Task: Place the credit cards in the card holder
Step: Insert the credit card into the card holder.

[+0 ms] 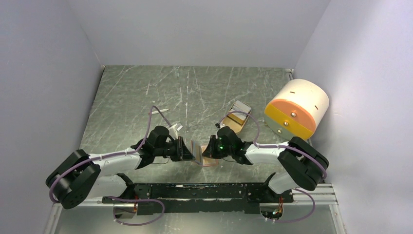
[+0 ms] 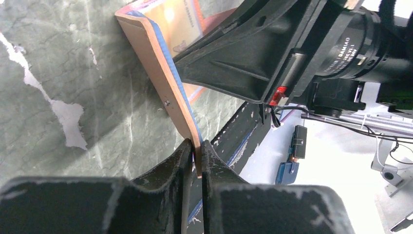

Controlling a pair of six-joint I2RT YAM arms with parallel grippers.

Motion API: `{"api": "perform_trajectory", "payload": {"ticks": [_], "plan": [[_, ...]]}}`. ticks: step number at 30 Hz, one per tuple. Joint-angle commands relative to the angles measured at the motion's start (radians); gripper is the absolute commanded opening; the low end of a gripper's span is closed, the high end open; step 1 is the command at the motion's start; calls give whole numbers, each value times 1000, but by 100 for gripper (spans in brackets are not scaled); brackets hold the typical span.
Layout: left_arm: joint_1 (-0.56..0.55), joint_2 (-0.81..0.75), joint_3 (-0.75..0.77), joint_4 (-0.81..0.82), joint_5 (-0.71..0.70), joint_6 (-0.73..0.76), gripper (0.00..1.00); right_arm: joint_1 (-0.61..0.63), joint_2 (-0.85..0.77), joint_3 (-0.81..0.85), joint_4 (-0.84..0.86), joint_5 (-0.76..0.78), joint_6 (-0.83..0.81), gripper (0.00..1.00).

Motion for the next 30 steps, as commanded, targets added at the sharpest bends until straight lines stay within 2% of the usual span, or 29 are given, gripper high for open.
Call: {"api": "perform_trajectory", "payload": {"ticks": [1,6,9,12,19,25,30], "plan": [[4,-1,10,103,47,6,17,8,15,-16,31,-5,8,15],[4,18,8,130,54,4,17,10,21,-16,38,-10,9,14],[4,34,1,151,62,-1,10,11,21,-16,39,-11,9,14],[3,44,1,152,60,-3,10,10,18,-18,38,-8,9,14],[3,51,28,54,4,12,19,12,18,-18,36,-8,9,14],[4,44,37,40,4,10,28,13,20,-18,40,-9,8,14],[3,66,43,68,22,2,29,13,22,-16,37,-10,6,14]]}}
